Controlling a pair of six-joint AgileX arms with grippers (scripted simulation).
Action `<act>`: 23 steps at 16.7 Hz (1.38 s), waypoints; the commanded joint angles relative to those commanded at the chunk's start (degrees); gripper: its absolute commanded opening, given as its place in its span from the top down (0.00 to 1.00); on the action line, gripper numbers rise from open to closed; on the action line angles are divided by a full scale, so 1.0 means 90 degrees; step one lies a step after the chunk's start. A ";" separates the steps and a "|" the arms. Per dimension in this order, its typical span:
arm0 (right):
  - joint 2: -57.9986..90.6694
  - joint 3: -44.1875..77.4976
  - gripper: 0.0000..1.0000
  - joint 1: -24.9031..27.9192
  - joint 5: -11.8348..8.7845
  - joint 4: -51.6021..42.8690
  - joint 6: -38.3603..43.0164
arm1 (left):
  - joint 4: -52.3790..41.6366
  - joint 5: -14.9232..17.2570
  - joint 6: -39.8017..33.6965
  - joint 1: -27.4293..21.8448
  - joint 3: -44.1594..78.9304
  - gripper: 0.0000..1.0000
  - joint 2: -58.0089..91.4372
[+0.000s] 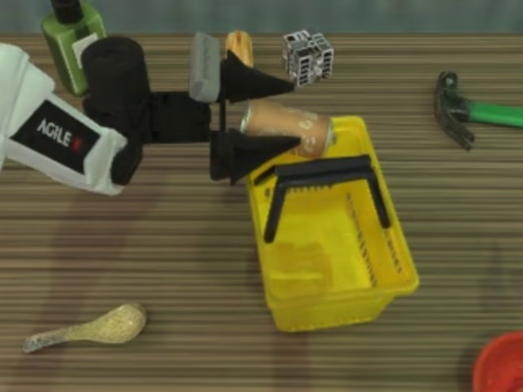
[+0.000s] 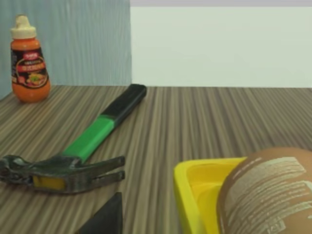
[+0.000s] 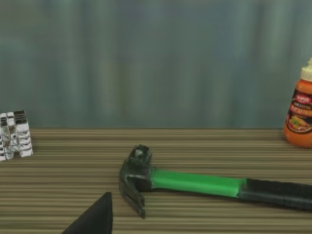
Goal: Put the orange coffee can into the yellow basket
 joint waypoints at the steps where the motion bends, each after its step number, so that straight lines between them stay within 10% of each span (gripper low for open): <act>1: 0.0000 0.0000 0.00 0.0000 0.0000 0.0000 0.0000 | 0.0000 0.0000 0.0000 0.0000 0.0000 0.00 0.0000; 11: 0.1188 0.1175 0.00 0.0494 -0.0036 -0.1008 -0.0694 | -0.0554 -0.0771 -0.0181 0.0210 -0.0507 0.00 -0.1272; 23: 0.8450 0.8150 0.00 0.2643 -0.0019 -0.5875 -0.4002 | -0.4190 -0.4689 -0.0729 0.1300 -0.4440 0.00 -0.8133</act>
